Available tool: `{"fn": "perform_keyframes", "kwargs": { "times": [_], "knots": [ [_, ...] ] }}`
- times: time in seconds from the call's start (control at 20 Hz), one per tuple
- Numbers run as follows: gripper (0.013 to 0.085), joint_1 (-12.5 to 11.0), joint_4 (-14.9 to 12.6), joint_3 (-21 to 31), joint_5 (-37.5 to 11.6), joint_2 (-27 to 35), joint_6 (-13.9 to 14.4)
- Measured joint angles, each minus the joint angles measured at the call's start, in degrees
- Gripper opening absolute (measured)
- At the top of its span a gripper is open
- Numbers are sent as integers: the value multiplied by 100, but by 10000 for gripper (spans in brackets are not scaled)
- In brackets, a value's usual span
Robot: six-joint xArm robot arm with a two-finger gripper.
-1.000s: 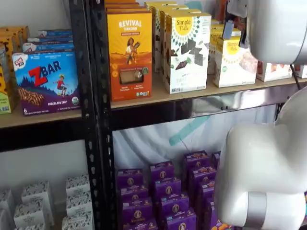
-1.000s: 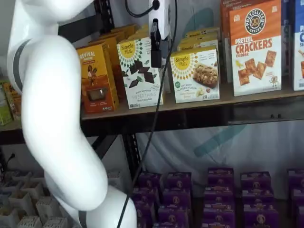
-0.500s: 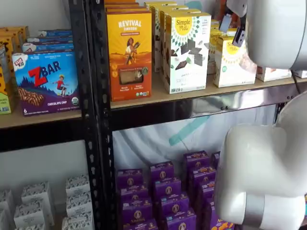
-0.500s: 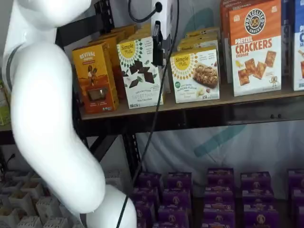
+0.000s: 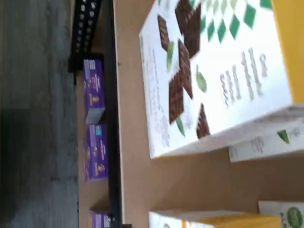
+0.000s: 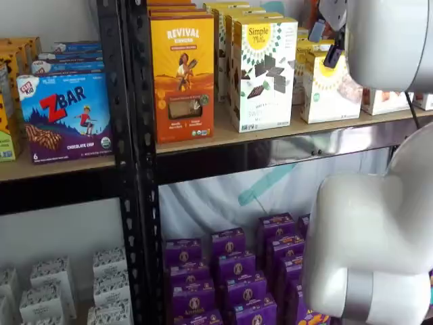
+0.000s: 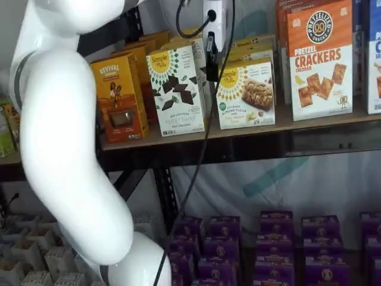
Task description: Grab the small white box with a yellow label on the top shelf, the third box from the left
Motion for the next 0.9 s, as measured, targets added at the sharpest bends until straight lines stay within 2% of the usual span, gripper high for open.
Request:
{"fn": "perform_keyframes", "kwargs": {
  "times": [0.3,0.65,0.9],
  "knots": [
    [850,67,-84,67,-349,171,-53],
    [850,212,-378,42,-515,374,-21],
    [850,347,-676,-88,-376,530,80]
  ]
}}
